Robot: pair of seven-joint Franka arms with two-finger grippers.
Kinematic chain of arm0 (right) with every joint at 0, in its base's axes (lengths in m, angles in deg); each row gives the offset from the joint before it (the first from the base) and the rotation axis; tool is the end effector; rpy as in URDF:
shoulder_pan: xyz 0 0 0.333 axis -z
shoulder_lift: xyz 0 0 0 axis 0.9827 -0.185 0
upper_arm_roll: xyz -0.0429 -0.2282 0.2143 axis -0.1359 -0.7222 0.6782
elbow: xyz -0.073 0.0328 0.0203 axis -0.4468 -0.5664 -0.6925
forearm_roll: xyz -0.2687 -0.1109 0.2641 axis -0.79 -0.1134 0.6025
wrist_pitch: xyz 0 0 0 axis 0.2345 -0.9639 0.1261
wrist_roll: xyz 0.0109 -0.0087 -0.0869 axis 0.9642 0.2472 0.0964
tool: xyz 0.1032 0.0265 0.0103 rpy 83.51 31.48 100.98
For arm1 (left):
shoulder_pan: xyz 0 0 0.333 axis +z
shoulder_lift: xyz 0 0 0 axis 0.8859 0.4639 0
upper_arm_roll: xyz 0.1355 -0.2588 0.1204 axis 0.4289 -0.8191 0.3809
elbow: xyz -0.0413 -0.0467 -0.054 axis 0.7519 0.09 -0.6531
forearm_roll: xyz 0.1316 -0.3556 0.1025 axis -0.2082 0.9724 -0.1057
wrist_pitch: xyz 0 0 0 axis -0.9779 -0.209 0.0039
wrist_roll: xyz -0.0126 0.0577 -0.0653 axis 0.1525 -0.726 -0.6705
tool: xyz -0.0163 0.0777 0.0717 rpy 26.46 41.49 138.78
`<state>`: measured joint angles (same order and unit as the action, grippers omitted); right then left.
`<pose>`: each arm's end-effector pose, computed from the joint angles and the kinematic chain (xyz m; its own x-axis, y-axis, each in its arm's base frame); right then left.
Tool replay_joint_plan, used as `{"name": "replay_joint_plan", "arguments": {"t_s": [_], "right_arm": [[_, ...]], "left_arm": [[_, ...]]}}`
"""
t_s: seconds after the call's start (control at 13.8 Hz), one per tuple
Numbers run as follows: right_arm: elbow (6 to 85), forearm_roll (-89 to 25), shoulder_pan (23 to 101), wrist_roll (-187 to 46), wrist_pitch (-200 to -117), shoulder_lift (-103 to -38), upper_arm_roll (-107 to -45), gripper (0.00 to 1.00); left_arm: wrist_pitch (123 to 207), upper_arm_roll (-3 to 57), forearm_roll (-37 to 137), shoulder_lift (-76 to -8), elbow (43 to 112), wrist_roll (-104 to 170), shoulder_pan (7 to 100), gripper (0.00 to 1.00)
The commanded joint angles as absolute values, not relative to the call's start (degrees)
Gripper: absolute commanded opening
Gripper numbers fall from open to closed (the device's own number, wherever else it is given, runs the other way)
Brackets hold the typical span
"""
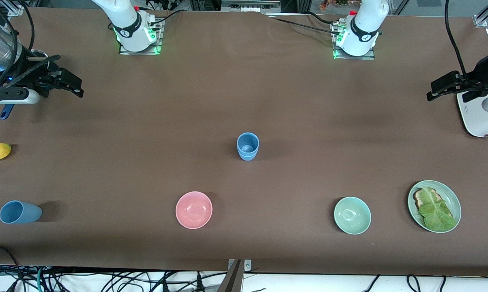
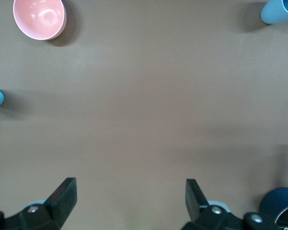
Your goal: Stack blue cups with both arms
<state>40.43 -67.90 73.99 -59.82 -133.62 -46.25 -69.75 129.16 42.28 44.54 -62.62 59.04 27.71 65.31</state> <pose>0.5451 0.0604 0.6050 0.9993 0.0041 -0.0375 0.0033 -0.9998 -0.0202 0.5652 -0.0035 0.6341 0.9956 0.0169 -0.0921 0.0231 -0.9975 0.0666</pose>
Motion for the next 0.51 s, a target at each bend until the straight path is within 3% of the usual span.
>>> {"name": "replay_joint_plan", "arguments": {"t_s": [0.0,0.44], "right_arm": [[38.65,-67.96,74.86,-60.8,-132.27,-47.03,-69.15,1.0],[38.65,-68.05,74.86,-60.8,-132.62,-47.38,-69.15,1.0]], "left_arm": [[129.56,41.95,43.03,-62.86,59.21,27.14,65.44,1.0],[129.56,41.95,42.85,-62.51,59.12,27.14,65.44,1.0]]}}
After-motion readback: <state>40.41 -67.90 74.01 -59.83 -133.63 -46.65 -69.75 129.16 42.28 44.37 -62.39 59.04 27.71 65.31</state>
